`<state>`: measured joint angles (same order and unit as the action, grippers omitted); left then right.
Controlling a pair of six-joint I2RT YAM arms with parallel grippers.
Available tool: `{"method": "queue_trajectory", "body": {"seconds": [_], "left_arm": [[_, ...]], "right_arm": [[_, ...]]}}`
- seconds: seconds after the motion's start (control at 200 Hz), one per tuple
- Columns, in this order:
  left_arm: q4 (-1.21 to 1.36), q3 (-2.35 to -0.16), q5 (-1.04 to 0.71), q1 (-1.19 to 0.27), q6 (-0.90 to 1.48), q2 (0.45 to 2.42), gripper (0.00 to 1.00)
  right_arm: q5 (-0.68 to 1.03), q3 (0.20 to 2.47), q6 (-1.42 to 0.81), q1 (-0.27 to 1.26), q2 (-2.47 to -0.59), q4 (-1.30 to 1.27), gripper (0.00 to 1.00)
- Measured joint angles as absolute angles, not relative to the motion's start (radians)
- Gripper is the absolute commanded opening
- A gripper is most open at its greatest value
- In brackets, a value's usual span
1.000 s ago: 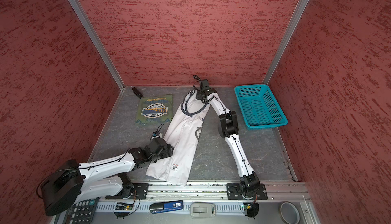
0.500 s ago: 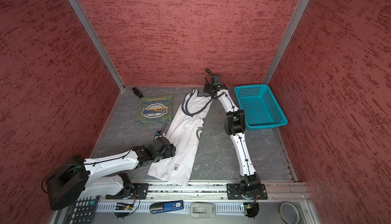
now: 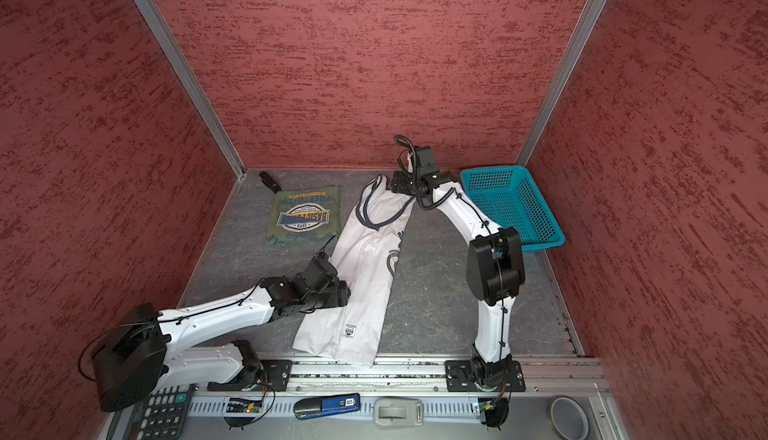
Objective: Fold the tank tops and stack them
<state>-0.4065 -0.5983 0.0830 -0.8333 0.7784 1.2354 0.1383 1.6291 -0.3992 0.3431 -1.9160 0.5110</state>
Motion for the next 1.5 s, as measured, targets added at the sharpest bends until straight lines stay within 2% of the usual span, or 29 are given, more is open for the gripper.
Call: {"method": "queue_trajectory", "body": {"seconds": [0.15,0.296,0.701,0.902,1.082,1.187,1.387,1.498], "left_arm": [[-0.403,-0.598,0.057,-0.805,0.751,1.290,0.83],[-0.390,-0.598,0.037,-0.806,0.743,1.330,0.83],[-0.269,-0.598,0.035,-0.840,0.752,1.380,0.83],[-0.195,-0.629,0.026,-0.869,0.759,1.440,0.83],[-0.145,-0.698,0.006,-0.893,0.771,1.528,0.83],[-0.150,-0.745,-0.002,-0.901,0.773,1.570,0.84],[-0.244,-0.776,-0.008,-0.918,0.775,1.543,0.87],[-0.324,-0.776,-0.006,-0.939,0.783,1.435,0.88]], "right_arm": [[0.138,1.462,-0.424,0.377,-1.932,0.482,0.63],[0.123,1.470,-0.429,0.389,-2.017,0.476,0.54],[0.011,1.889,-0.403,0.382,-2.354,0.554,0.48],[-0.016,2.112,-0.375,0.362,-2.486,0.635,0.48],[-0.028,2.428,-0.335,0.334,-2.664,0.726,0.50],[-0.027,2.550,-0.325,0.321,-2.726,0.774,0.56],[-0.010,2.553,-0.313,0.304,-2.694,0.870,0.71],[0.023,2.391,-0.314,0.299,-2.543,0.886,0.74]]}}
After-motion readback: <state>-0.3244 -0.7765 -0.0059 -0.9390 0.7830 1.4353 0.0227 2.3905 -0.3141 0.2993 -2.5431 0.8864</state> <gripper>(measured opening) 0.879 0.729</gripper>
